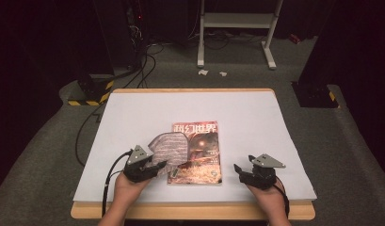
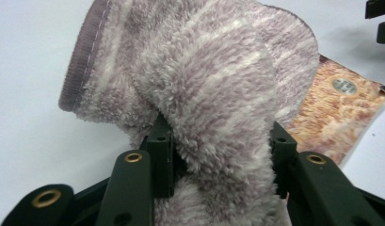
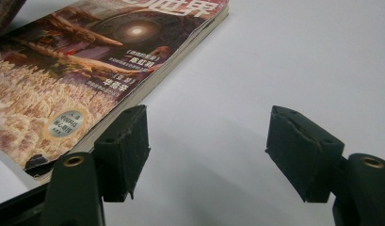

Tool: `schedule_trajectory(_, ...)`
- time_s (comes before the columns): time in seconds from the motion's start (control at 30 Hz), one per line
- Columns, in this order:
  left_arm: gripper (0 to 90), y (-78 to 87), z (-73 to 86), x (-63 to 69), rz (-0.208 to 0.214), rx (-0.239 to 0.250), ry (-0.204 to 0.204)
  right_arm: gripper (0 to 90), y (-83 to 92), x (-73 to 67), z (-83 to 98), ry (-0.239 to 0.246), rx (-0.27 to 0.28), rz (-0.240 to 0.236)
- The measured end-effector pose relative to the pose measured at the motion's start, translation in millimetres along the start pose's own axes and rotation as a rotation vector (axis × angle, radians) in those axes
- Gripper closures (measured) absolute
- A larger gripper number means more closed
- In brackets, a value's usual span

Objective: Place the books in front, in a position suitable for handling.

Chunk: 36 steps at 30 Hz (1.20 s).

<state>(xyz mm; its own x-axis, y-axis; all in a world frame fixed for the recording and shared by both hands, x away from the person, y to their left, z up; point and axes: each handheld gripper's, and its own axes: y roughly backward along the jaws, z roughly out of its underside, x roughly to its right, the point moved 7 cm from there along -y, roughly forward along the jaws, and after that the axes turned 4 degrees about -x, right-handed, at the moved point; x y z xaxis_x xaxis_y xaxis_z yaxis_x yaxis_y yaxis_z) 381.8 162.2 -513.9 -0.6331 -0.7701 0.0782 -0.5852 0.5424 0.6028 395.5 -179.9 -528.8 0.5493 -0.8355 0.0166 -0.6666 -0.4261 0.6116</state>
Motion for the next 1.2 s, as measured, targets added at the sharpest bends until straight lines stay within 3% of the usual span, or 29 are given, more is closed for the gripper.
schedule_trajectory(0.2, 56.8, -17.0, 13.3, 20.3, 0.009, -0.058, -0.035, 30.5, 0.7, -1.3, -2.2, 0.004, 0.013, -0.001)
schedule_trajectory(0.43, 56.7, -33.3, 9.8, 44.3, 0.070, -0.072, -0.096, 31.2, 0.2, -3.1, -0.1, 0.004, 0.007, -0.008)
schedule_trajectory(0.67, 56.8, -57.4, -3.5, 67.7, 0.129, -0.068, -0.089, 31.9, 4.0, 5.5, 0.8, -0.016, 0.017, 0.020)
schedule_trajectory(1.07, 57.2, -102.1, -35.8, 130.2, 0.205, -0.119, -0.169, 32.6, 15.6, 29.5, 4.4, -0.074, 0.044, 0.066)
schedule_trajectory(1.13, 57.2, -104.6, -37.1, 135.4, 0.204, -0.118, -0.177, 32.6, 15.8, 31.9, 5.0, -0.083, 0.047, 0.069)
schedule_trajectory(1.2, 57.2, -103.2, -37.4, 132.3, 0.203, -0.121, -0.174, 32.7, 14.9, 32.1, 5.7, -0.085, 0.044, 0.067)
